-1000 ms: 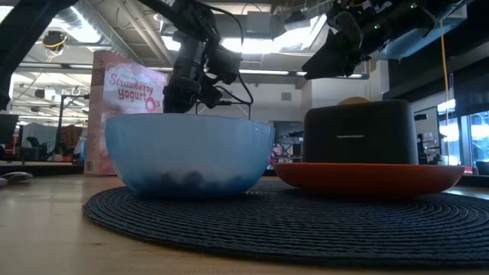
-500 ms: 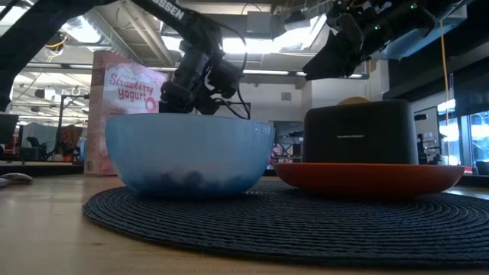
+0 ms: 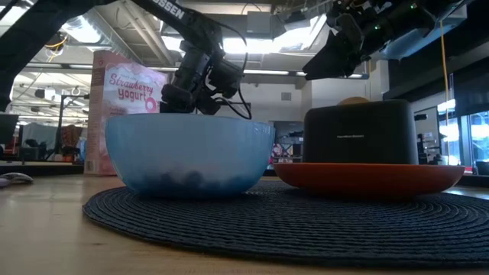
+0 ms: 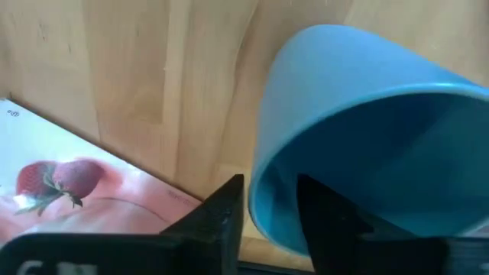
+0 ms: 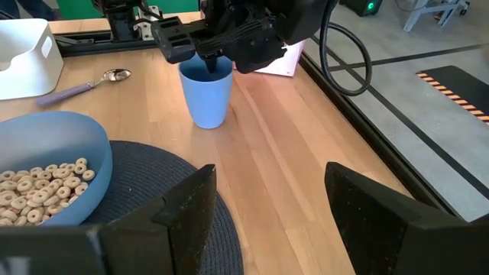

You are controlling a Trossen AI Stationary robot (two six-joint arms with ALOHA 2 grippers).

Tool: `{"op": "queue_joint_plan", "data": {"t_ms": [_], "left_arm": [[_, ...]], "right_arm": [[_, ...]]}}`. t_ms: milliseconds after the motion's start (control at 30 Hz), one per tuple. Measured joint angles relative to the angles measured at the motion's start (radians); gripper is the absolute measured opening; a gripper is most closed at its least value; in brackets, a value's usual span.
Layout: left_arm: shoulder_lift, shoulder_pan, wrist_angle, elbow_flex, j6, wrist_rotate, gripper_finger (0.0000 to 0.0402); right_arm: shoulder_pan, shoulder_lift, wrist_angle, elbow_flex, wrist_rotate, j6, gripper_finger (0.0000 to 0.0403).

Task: Arrange a breakfast setting
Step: Adjust the blue cup, then put the bagel on the orange plate

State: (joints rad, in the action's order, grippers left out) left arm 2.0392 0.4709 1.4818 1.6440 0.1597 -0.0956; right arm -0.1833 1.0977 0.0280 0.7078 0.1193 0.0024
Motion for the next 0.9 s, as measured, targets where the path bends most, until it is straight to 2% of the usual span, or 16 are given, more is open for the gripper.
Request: {"op": "queue_joint_plan", "data": {"t_ms": [267,633,767,900], "left_arm": [[-0.004,0.000,0.025,0.048,-0.048,-0.116,0.0161],[-0.006,-0.038,0.094,0.359,-0.069,-0.136,0.0192],[-0.083,-0.078,0.067,0.409,-0.098,-0.158,0.0190],[-0.206,-0.147,-0.013,0.375,-0.145,-0.201,0.0189]], "right_arm": [[0.000,0.000,0.000,0.000,0.000,0.009,0.0237],[0.000,0.029,0.003,0.000,0.011,0.031,0.0237],[-0.001,0.014,0.030,0.019,0.087,0.014,0.0237],[-0.040,-0.021,0.149,0.115,0.150,-0.032,0.0237]]}}
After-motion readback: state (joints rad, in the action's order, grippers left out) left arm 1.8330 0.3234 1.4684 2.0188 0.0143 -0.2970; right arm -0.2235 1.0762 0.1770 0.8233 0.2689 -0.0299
